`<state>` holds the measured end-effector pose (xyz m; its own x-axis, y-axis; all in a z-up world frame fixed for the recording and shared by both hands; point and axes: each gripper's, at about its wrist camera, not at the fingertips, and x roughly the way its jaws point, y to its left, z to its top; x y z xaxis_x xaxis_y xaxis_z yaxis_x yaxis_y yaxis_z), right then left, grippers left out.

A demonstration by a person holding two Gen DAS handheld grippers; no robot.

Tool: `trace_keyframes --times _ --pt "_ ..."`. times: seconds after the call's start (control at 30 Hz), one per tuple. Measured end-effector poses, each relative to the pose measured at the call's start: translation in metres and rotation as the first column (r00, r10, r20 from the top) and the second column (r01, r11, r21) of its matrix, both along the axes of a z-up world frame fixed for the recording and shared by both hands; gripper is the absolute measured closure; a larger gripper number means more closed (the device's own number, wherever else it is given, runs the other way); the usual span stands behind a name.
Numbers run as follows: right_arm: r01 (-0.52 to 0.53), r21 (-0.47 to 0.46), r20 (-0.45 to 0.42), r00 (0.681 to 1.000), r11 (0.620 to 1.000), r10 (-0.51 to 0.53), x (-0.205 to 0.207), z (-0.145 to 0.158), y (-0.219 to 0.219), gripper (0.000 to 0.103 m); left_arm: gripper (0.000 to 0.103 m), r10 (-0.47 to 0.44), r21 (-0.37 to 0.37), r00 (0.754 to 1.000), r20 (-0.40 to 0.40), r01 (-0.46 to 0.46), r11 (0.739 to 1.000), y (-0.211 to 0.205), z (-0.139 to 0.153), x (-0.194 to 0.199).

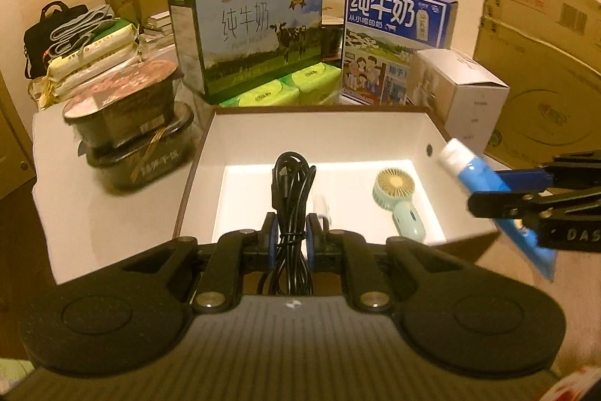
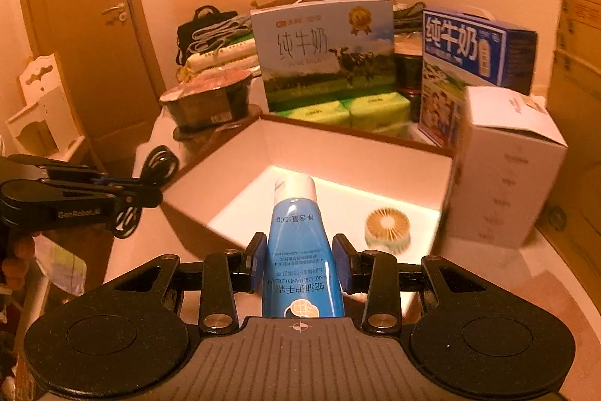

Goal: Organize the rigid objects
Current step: 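Carry the cable and blue tube into the brown box and release them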

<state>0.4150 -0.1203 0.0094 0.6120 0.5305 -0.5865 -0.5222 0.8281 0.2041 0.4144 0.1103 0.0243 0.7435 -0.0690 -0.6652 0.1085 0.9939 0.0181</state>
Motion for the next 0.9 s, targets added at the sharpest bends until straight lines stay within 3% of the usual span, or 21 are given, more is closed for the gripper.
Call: trace_keyframes --times 0.23,0.47,0.9 --pt "0.006 -0.031 -0.010 1.000 1.000 -0.006 0.056 -0.007 0.031 0.065 0.090 0.003 -0.008 0.999 -0.051 -0.003 1.000 -0.002 -0.011 0.061" --pt "0.069 -0.064 -0.051 0.996 0.996 -0.072 0.100 -0.035 0.048 0.065 0.090 0.020 -0.016 0.993 -0.119 -0.022 1.000 0.002 -0.039 0.108" --pt "0.134 -0.081 -0.180 0.973 0.988 -0.147 0.142 -0.085 0.064 0.065 0.090 0.040 0.021 0.975 -0.220 -0.036 0.999 0.006 -0.091 0.145"
